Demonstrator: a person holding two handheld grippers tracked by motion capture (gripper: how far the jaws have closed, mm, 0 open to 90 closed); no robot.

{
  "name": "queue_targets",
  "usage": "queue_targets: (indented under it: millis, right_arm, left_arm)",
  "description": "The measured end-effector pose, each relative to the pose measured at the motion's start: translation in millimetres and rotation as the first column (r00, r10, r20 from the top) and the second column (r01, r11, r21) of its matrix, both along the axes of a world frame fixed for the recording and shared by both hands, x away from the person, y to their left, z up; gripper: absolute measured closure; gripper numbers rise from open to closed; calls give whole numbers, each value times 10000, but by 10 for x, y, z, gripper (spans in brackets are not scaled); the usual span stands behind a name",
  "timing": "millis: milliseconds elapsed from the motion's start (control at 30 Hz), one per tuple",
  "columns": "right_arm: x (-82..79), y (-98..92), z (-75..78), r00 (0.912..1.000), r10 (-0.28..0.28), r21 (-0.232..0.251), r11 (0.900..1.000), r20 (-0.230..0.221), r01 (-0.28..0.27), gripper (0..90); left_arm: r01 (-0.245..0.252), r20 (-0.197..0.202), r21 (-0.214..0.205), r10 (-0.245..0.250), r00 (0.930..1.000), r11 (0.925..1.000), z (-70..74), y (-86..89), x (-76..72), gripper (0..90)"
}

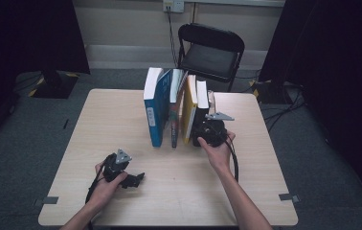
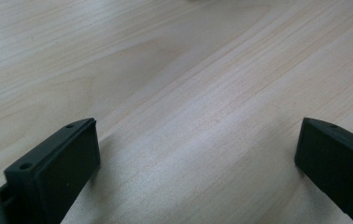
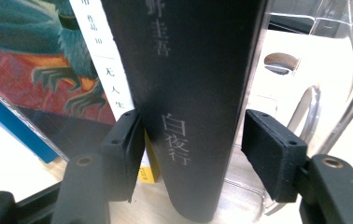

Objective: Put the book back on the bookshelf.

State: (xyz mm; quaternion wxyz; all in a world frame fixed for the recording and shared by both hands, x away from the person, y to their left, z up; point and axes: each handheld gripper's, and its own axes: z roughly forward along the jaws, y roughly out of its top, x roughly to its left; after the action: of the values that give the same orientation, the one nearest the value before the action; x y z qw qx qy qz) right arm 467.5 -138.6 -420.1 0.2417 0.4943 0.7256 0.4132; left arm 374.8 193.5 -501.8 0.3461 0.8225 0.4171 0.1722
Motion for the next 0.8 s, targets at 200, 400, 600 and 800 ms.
queue_targets:
  millis: [200,400,600,800]
  right_arm:
    - [-18,-61,27,9999,101,-18,9999,-100,-101,329]
    - [-124,-165,65,9996,231,129,9997,-129,-230,251]
    - [-238,-291,106,9995,321,375,9988,-82,-317,200]
    - [-433,-456,60,9983,470,548,9975,-332,-451,141]
  left_arm:
    - [36,-1,25,-36,10000,10000,1,0,12,0]
    - [42,-5,32,-42,10000,10000,1,0,15,0]
    - [-1,12,-14,1,10000,10000,-2,-1,22,0]
    - [-25,17,-9,25,10000,10000,-2,2,21,0]
